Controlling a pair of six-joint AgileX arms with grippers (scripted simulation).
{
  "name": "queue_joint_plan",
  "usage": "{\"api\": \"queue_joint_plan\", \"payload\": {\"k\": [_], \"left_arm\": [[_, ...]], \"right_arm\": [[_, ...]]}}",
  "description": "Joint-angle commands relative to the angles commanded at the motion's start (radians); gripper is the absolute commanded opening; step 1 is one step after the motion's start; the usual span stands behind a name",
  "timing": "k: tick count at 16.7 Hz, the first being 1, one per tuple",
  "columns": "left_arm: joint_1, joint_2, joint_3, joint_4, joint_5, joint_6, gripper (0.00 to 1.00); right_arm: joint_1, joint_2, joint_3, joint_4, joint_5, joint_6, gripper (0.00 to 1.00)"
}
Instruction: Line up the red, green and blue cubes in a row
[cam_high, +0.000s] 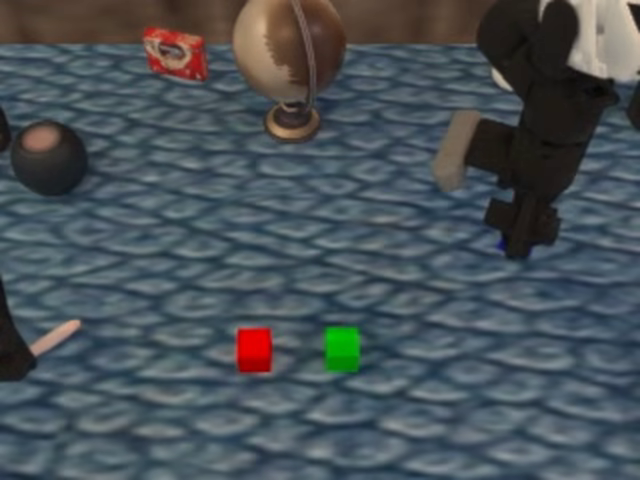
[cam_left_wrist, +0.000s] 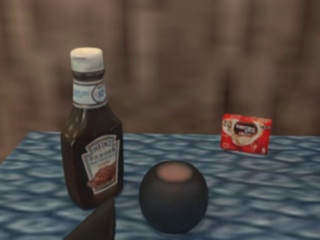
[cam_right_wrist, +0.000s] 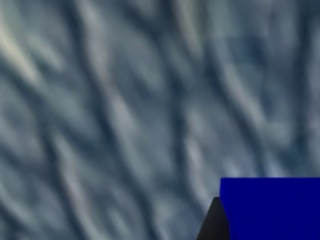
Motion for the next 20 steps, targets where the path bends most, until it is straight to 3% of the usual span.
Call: {"api": "queue_joint_plan", "payload": {"k": [4,7,13,20], "left_arm": [[0.000,0.000,0.000,0.000,0.000,0.000,1.00],[0.000,0.000,0.000,0.000,0.000,0.000,1.00],[0.000,0.000,0.000,0.000,0.000,0.000,1.00],[0.000,0.000,0.000,0.000,0.000,0.000,1.00]], "right_arm": [[0.204,-0.101,-0.120,0.011,-0.003,-0.080,0.00],[0.280,-0.152,-0.171,0.021,-0.003,-0.114,0.00],[0.277,-0.146,-0.183,0.037,-0.003,-0.109,0.00],[0.284,-0.075,-0.329,0.256,-0.004,-0.113,0.00]]}}
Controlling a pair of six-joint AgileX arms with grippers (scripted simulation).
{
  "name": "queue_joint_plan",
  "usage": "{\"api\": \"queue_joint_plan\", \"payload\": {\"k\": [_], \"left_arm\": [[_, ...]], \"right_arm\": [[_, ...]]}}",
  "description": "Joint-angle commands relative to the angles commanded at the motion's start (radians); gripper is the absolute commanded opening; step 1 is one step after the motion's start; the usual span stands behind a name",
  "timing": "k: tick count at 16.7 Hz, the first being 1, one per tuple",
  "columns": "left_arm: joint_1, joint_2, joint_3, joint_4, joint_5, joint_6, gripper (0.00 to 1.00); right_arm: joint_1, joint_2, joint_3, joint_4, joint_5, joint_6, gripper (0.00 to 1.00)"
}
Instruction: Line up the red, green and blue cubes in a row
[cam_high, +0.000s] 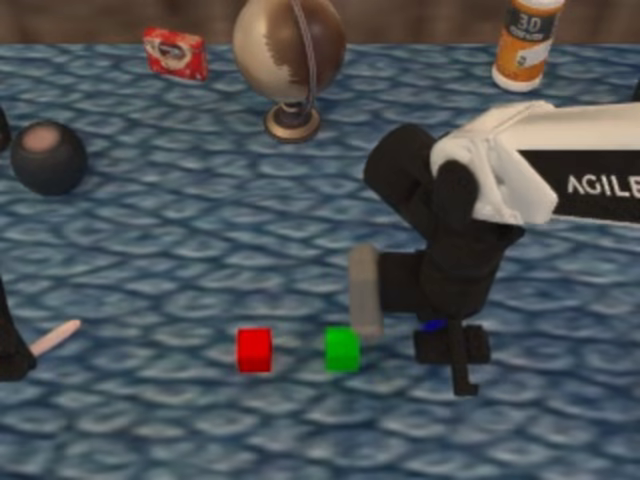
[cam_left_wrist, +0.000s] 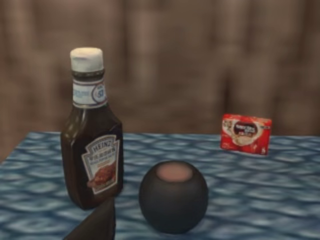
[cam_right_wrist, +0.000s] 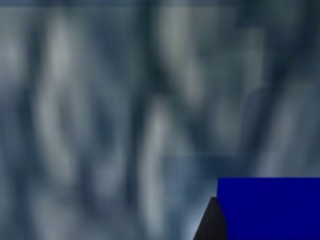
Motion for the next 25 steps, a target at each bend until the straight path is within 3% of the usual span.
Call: {"api": "queue_joint_plan", "payload": {"k": [5,18,25], "left_arm": [[0.000,0.000,0.000,0.000,0.000,0.000,1.00],[0.000,0.000,0.000,0.000,0.000,0.000,1.00],[0.000,0.000,0.000,0.000,0.000,0.000,1.00]], "right_arm": [[0.001,0.007,-0.014,0.021,0.001,-0.001,0.00],[0.001,0.007,-0.014,0.021,0.001,-0.001,0.98],[0.001,0.007,-0.014,0.021,0.001,-0.001,1.00]]}}
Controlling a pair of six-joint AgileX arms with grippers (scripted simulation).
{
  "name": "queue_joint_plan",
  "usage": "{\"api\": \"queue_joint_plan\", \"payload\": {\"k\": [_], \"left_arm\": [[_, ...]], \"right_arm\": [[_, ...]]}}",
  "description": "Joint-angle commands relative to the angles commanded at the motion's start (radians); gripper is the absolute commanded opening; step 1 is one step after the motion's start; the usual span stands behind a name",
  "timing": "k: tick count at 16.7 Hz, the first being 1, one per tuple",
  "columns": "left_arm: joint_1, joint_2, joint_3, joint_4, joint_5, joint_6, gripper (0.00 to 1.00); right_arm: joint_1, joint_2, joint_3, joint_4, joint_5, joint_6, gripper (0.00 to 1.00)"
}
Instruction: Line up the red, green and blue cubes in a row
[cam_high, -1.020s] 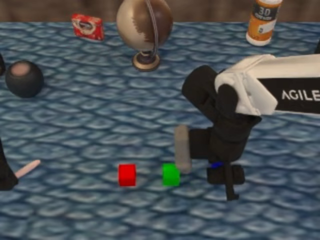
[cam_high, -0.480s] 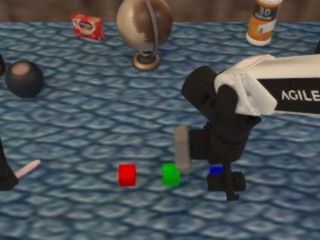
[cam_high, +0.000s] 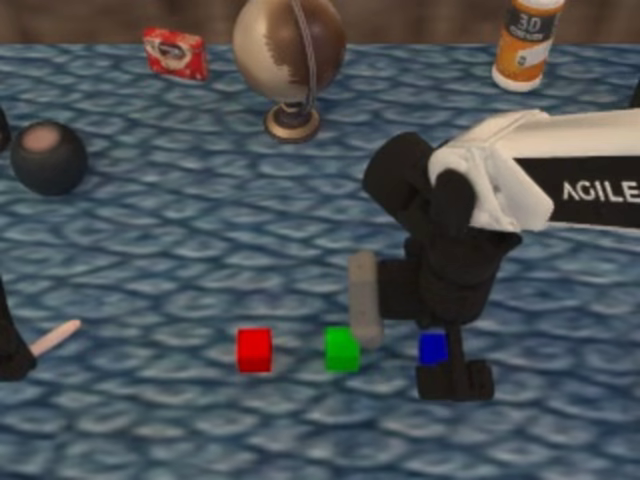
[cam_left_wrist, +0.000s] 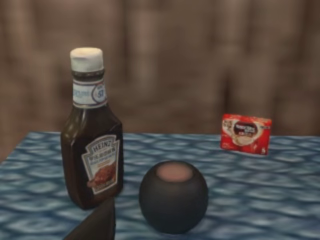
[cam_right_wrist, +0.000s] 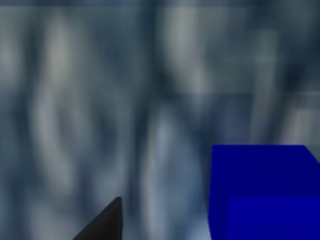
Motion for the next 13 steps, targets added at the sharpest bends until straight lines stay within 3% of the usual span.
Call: {"api": "queue_joint_plan", "payload": {"k": [4,13], "left_arm": [[0.000,0.000,0.000,0.000,0.000,0.000,1.00],[0.000,0.000,0.000,0.000,0.000,0.000,1.00]], "right_arm": [[-0.003,-0.007,0.013,-0.017,0.000,0.002,1.00],[0.005,-0.093,0.162,-0.254,-0.001,-0.005,1.00]]}}
